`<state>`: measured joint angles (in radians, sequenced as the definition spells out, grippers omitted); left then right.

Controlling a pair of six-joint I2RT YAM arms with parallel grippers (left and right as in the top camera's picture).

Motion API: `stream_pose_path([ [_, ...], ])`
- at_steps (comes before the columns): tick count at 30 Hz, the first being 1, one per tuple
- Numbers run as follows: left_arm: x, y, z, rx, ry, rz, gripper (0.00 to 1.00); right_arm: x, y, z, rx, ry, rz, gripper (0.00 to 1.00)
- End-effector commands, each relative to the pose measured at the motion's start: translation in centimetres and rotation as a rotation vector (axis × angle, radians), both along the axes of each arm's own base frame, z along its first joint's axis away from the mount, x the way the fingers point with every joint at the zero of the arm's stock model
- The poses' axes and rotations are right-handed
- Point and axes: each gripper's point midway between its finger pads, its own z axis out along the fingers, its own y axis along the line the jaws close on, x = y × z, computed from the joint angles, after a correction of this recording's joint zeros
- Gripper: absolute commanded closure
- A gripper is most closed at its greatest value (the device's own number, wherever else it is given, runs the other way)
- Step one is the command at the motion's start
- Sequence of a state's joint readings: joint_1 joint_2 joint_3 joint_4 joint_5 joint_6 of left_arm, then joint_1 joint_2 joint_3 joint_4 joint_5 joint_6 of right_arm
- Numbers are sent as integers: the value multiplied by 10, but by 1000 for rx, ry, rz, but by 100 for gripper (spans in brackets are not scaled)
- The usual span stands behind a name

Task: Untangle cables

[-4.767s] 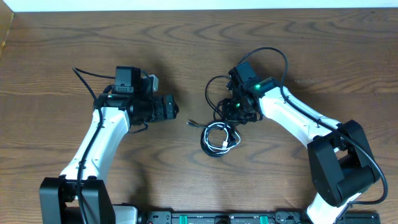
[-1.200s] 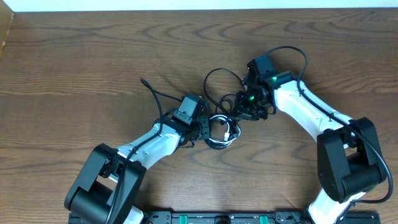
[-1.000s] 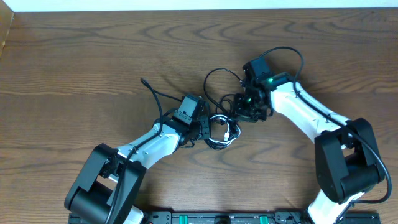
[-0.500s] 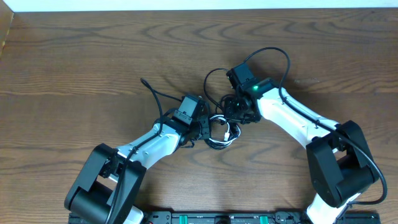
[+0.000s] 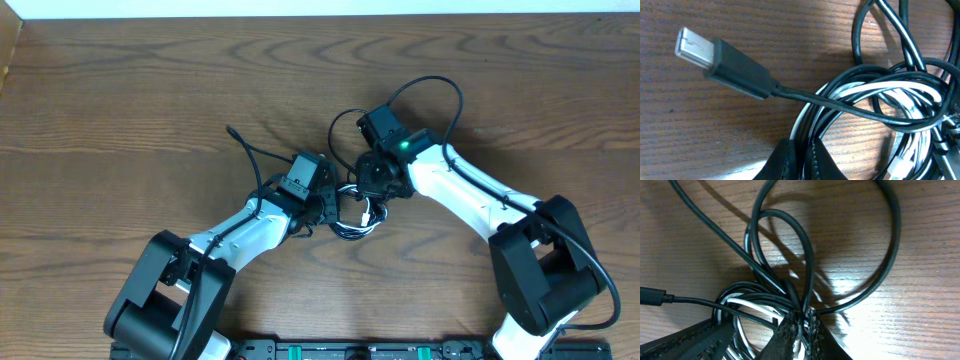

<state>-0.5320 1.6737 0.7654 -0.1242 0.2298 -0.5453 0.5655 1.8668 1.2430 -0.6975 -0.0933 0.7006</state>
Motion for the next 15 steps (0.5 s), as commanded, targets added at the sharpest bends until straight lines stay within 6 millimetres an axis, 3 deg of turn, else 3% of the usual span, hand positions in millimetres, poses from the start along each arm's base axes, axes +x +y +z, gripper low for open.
stream_pose_path([
  [1, -11, 17, -23, 78, 47, 15, 92, 1, 3, 6, -21, -37, -14, 91],
  [15, -11, 17, -23, 75, 48, 13, 92, 2, -7, 2, -118, -84, -53, 99],
])
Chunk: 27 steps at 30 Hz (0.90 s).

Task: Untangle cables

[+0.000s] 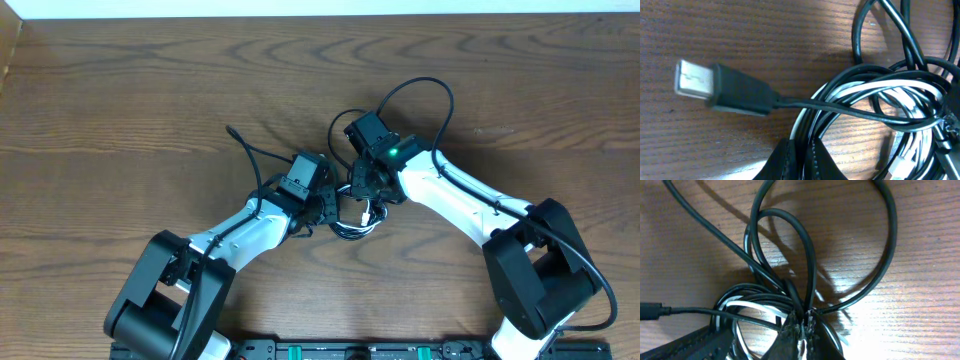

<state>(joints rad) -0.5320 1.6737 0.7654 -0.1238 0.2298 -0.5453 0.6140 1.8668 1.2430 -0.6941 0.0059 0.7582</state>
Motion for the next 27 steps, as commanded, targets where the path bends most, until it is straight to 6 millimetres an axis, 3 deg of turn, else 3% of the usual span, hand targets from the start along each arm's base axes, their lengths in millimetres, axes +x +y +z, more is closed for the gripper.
stream_pose_path([
  [1, -12, 17, -23, 75, 49, 13, 92, 4, -13, 2, -72, -48, -27, 99],
  [7, -11, 17, -23, 76, 48, 13, 92, 6, -51, 0, -267, -99, -64, 99],
  [12, -12, 17, -23, 76, 48, 13, 92, 5, -70, -3, -366, -120, -45, 99],
  [27, -12, 17, -23, 76, 48, 13, 92, 2, -117, -9, -451, -63, -126, 98],
])
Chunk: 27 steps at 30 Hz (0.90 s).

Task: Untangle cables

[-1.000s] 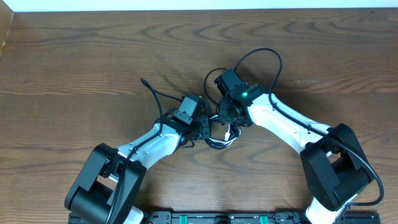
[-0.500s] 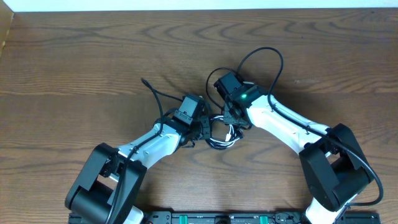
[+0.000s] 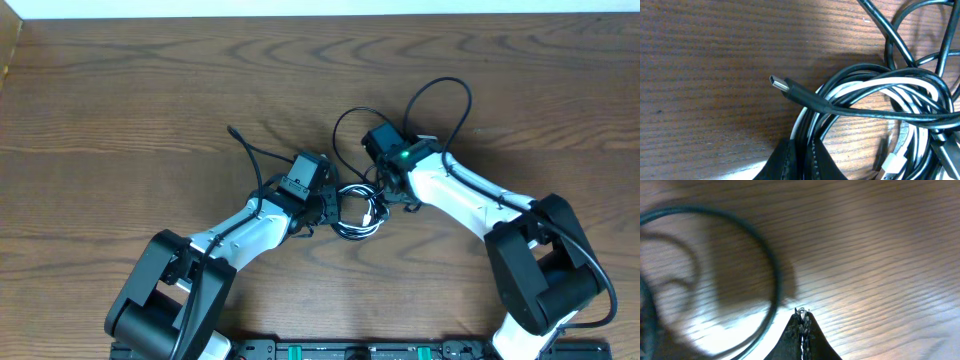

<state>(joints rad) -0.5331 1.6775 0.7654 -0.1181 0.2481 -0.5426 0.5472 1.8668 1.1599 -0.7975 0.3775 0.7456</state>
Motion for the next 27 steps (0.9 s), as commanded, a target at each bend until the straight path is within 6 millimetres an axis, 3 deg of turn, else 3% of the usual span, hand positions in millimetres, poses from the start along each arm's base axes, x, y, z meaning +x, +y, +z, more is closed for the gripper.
stream_pose_path([
  [1, -10, 20, -23, 91, 42, 24, 92, 1, -15, 4, -32, -9, -17, 96],
  [5, -10, 20, -23, 90, 42, 24, 92, -2, 6, -4, 113, 40, -18, 71],
  [15, -10, 20, -23, 90, 43, 24, 92, 8, 82, 0, 511, 55, 55, 63],
  [22, -10, 20, -23, 90, 43, 24, 92, 8, 109, 10, 692, 91, 92, 65],
  [24, -10, 20, -23, 90, 43, 24, 92, 8, 110, 13, 727, 103, 132, 54],
  [27, -10, 20, -23, 90, 43, 24, 92, 9, 104, 16, 764, 119, 202, 50],
])
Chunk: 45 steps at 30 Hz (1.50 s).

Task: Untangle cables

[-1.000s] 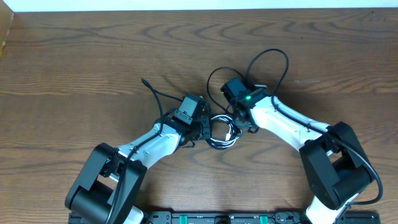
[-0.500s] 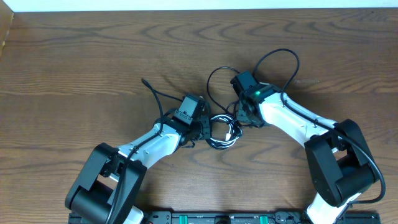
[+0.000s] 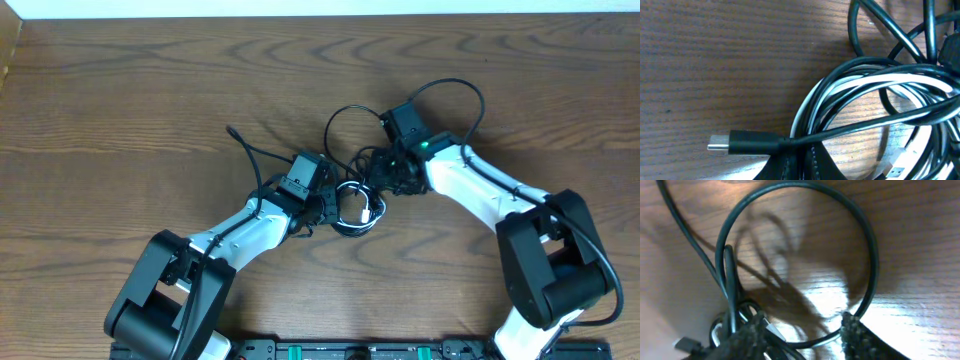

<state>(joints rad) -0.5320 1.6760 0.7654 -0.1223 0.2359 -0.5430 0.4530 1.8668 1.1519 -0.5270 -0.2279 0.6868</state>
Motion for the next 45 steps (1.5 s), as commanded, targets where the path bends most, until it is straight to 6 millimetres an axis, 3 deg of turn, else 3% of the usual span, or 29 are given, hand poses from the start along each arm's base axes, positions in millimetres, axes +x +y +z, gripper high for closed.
stream_pose_path([
  [1, -11, 18, -22, 79, 46, 18, 92, -12, 15, 14, 159, 31, 143, 50],
  [3, -11, 18, -22, 79, 46, 18, 92, -13, 11, 19, 215, 48, 167, 50],
  [6, -11, 18, -22, 79, 46, 18, 92, -12, 2, 21, 252, 75, 142, 71],
  [10, -11, 18, -22, 79, 46, 18, 92, -11, -6, 20, 248, 87, 121, 87],
  [23, -11, 18, -22, 79, 46, 18, 92, -19, 8, 10, 125, 71, 111, 82],
  [33, -11, 18, -22, 79, 46, 17, 92, -17, 36, 16, 154, 3, 174, 79],
  [45, -11, 18, -22, 79, 46, 18, 92, -47, 22, 7, 98, 107, 244, 78],
])
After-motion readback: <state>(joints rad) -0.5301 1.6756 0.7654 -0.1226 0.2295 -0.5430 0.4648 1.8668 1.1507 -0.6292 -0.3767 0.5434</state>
